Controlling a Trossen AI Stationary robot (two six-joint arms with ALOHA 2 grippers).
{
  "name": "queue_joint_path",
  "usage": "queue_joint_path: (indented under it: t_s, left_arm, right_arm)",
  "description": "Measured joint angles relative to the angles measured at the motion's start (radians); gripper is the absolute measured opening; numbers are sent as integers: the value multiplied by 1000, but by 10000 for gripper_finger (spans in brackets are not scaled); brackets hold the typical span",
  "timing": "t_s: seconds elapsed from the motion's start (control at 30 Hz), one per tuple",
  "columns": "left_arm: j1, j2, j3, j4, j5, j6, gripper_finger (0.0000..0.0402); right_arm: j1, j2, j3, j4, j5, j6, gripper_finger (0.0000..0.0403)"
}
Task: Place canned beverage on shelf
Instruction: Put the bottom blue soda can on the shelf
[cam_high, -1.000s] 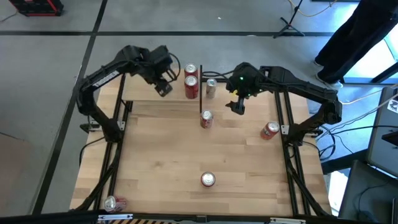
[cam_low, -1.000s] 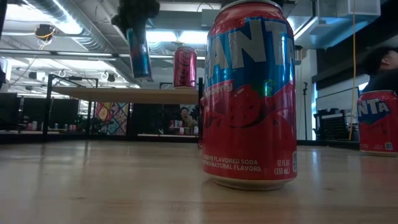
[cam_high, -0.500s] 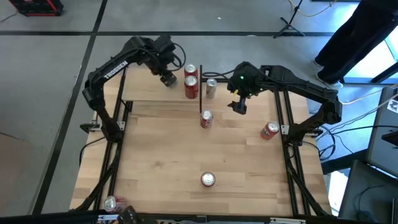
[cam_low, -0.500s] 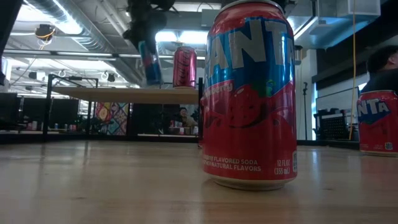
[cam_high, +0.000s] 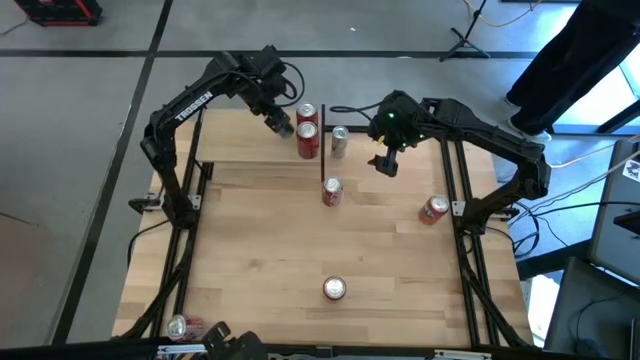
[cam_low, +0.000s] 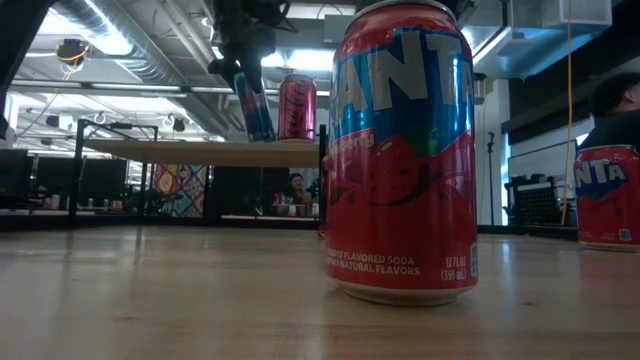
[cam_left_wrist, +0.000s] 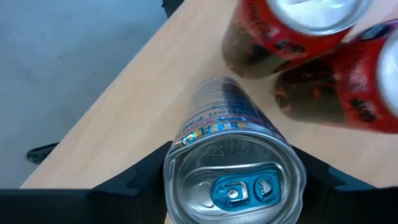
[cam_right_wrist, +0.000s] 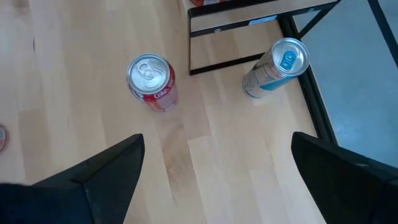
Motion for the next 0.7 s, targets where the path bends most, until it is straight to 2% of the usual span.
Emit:
queue_joint_path:
  t_s: [0.7]
  left_arm:
    - [-2,4,-1,1,5,-4,227]
  right_arm:
    - [1,0,0,1,2,-23,395]
